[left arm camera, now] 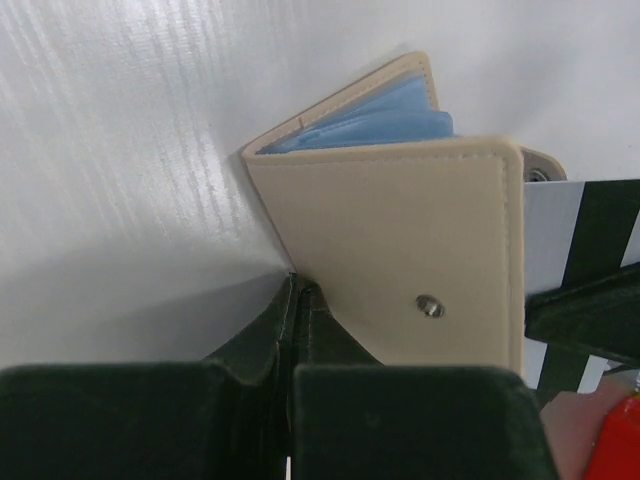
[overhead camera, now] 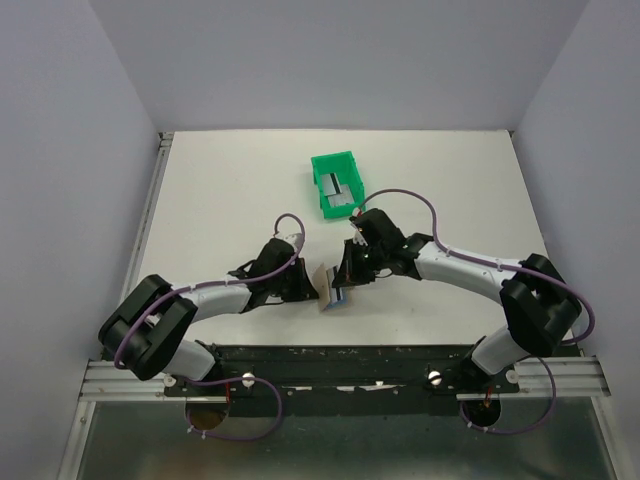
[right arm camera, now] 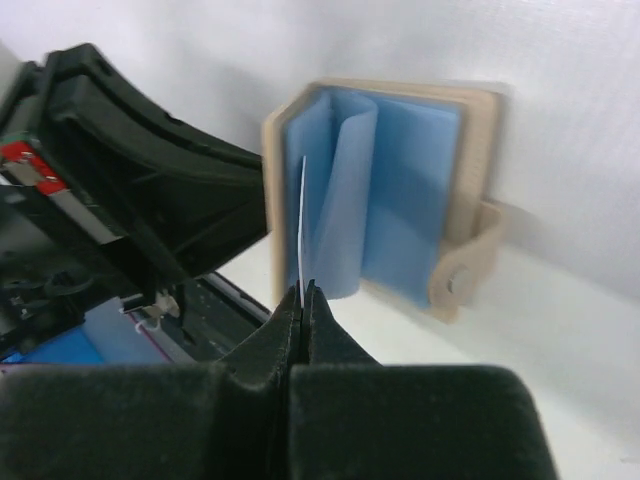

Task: Put the credit cards into the card holder
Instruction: Open the card holder at the center of the board.

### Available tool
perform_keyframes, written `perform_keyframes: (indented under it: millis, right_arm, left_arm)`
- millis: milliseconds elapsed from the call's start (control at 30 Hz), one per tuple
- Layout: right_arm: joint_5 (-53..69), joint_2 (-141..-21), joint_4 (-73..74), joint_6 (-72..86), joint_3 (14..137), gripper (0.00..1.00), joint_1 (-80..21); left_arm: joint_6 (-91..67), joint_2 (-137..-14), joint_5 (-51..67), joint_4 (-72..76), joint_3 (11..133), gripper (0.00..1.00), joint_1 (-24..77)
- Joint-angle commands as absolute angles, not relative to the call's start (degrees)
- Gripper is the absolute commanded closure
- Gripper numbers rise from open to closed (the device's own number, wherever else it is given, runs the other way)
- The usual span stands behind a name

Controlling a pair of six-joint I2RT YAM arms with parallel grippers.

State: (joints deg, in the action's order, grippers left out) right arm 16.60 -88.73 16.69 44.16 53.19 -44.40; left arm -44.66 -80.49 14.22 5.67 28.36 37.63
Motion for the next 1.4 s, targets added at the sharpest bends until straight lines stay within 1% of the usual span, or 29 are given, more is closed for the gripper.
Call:
perform_keyframes:
  millis: [0,200,367,800,933,1133,1233,1367]
  right_arm:
    - [23.5,-90.0,10.2,45.2,52.3,0.99,-44.3]
    - [23.8,-89.7,9.9,44.2,52.7,0.99,-44.3]
    - [22.2,-90.3,12.2,43.3,53.1,1.0,-44.4]
    - [21.2,-95.4,11.7,43.2,54.3,0.99,-44.4]
    - [18.6,-96.2,13.7,42.9,55.4,1.0,-44.4]
    - [15.8,-97.3,17.0,41.6,56.2,0.99,-44.5]
    - [15.6,-98.2,17.6,41.2,56.2,1.0,-44.4]
    - [13.7,-99.1,19.1,41.0,56.9,1.0,-44.8]
  left_arm:
    - [-44.5,-82.9,19.2,13.2,24.7,1.0,37.9]
    - [-43.9,-85.2,23.9,18.2,25.8,1.0,37.8]
    - [-43.2,-86.0,24.3,17.8,26.8,1.0,37.9]
    - [-42.5,-89.2,22.2,19.7,21.1,1.0,37.8]
    - [-42.8,-88.9,19.8,19.0,19.2,1.0,37.8]
    - [-42.5,-83.9,14.3,12.0,18.7,1.0,37.7]
    - [-41.6,-80.5,11.0,6.3,20.1,1.0,37.8]
    - [-40.6,-73.8,4.6,-5.3,23.5,1.0,37.8]
